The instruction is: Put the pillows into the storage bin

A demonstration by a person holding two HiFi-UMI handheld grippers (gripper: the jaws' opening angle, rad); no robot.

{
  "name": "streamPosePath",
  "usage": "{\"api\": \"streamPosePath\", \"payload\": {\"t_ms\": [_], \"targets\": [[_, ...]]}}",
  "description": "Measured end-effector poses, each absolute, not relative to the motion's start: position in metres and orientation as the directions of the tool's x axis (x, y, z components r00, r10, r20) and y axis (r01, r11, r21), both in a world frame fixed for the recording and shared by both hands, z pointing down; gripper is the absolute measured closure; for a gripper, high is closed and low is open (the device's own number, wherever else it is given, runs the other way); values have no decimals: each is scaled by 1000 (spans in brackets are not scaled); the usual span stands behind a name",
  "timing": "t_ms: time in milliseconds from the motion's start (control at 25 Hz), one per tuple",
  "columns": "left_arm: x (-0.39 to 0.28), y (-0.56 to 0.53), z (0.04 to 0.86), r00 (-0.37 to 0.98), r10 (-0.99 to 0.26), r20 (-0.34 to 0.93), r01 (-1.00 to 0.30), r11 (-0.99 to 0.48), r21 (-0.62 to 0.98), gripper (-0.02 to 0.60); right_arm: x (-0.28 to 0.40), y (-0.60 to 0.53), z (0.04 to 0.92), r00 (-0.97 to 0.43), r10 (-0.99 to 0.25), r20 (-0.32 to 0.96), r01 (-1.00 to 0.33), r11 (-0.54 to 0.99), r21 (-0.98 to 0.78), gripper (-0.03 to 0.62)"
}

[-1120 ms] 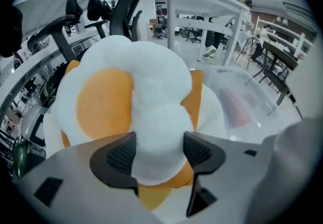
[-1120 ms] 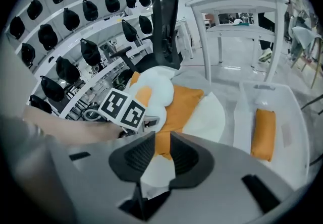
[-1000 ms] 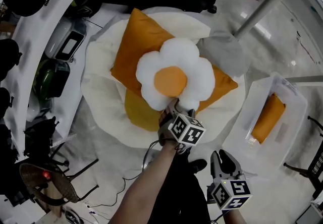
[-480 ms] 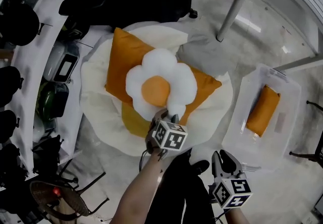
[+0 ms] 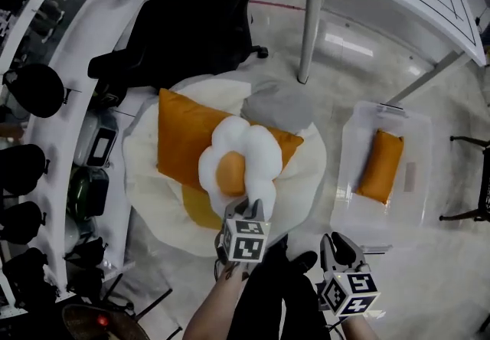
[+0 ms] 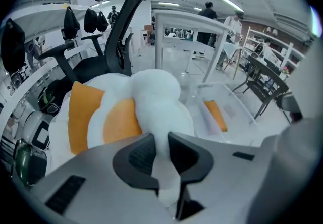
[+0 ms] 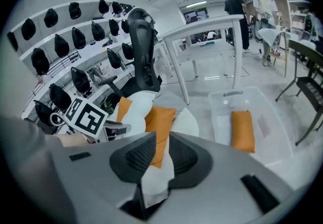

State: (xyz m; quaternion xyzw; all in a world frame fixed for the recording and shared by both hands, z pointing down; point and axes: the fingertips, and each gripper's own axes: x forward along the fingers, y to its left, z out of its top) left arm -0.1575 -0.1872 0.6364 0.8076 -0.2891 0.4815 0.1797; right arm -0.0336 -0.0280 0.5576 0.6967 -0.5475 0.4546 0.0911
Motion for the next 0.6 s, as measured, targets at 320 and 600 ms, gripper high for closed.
{"api": "streamPosePath", "payload": {"t_ms": [320, 600], "targets": [[-122, -133, 581, 445, -217, 869, -533, -844, 63, 528, -4, 19, 514, 98, -702, 706, -802, -475, -361, 517], [-63, -73, 556, 496, -127, 859, -391, -916, 90, 537, 20, 81, 494, 197, -688, 698, -737, -574, -358, 517]]}}
